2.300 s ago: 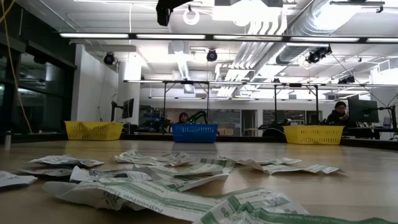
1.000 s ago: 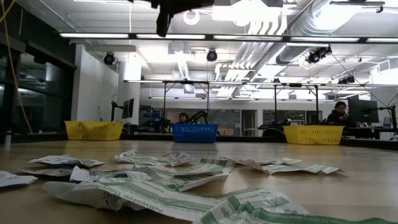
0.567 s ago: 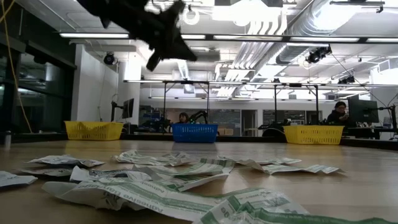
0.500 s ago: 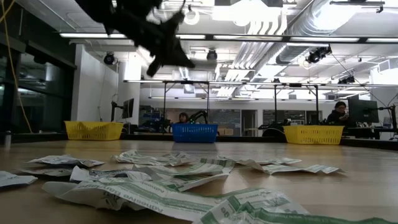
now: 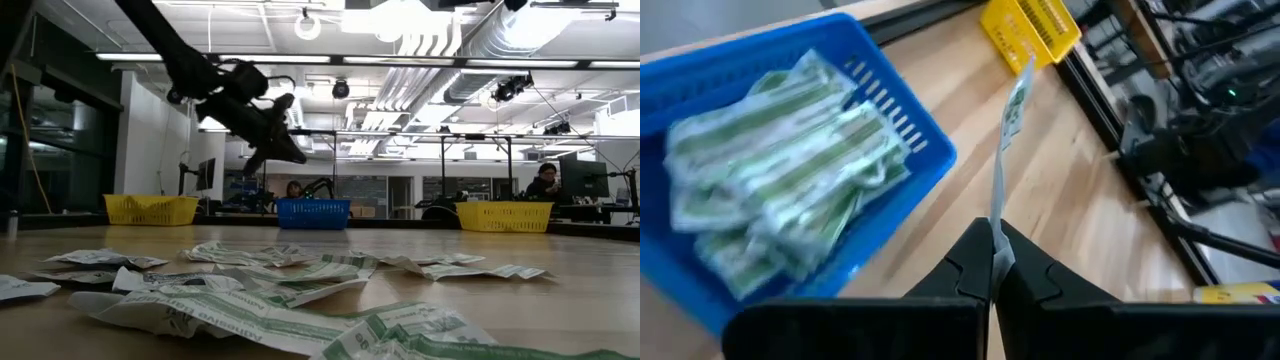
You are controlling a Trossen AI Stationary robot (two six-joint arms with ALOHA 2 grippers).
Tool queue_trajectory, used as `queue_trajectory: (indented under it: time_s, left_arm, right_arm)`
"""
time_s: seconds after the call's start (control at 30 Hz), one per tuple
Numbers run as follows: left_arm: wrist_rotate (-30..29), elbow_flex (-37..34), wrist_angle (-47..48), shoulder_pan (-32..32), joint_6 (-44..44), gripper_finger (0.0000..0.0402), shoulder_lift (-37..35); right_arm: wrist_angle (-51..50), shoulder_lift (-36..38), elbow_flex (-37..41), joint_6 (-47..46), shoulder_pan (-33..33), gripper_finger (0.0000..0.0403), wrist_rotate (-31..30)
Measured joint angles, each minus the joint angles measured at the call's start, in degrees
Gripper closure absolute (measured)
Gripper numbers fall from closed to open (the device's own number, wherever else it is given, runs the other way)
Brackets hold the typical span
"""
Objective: Pick & Place First Aid Supplies
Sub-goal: Put the green bandage pack into the top blue bin
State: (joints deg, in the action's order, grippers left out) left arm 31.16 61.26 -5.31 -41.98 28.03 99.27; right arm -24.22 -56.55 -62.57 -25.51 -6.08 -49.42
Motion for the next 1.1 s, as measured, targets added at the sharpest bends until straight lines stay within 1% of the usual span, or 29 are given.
queue_trajectory:
  time_s: [0.07,0.17,0.27,0.3,0.37,0.53,0.9,1.0,1.1]
  left_arm:
    - [1.00,4.02,2.21,-0.69,-0.59,0.0401,3.06]
    - [1.35,10.07,9.19,-1.86,-0.65,0.0401,7.26]
    - [-0.27,14.89,16.83,-3.14,-0.83,0.0401,10.32]
    - [-0.70,15.88,18.49,-3.53,-1.15,0.0401,10.88]
    - [-1.26,17.58,18.63,-4.22,-1.71,0.0401,12.08]
    - [1.19,19.84,19.00,-5.40,-0.16,0.0401,13.19]
    - [3.11,19.86,22.30,-5.26,0.46,0.0398,13.21]
    - [3.72,19.86,22.21,-5.26,-0.47,0.0376,13.24]
    - [3.49,19.86,22.19,-5.24,-0.55,0.0338,13.24]
  right_arm:
    - [0.02,0.00,0.00,-0.05,0.94,0.0226,-0.05]
    - [0.04,0.00,0.00,-0.16,2.47,0.0226,-0.08]
    - [0.04,0.00,0.00,-0.18,3.79,0.0226,-0.06]
    - [0.04,0.00,0.00,-0.25,4.17,0.0226,-0.03]
    - [-0.03,0.00,0.00,-1.19,4.94,0.0226,-0.02]
    - [-0.18,-0.02,0.00,-1.49,6.52,0.0226,0.08]
    - [-0.38,-0.02,0.00,-1.51,7.73,0.0226,0.35]
    - [-0.38,-0.02,0.00,-1.67,7.73,0.0226,1.42]
    - [-0.36,-0.02,0.00,-1.71,7.73,0.0226,2.81]
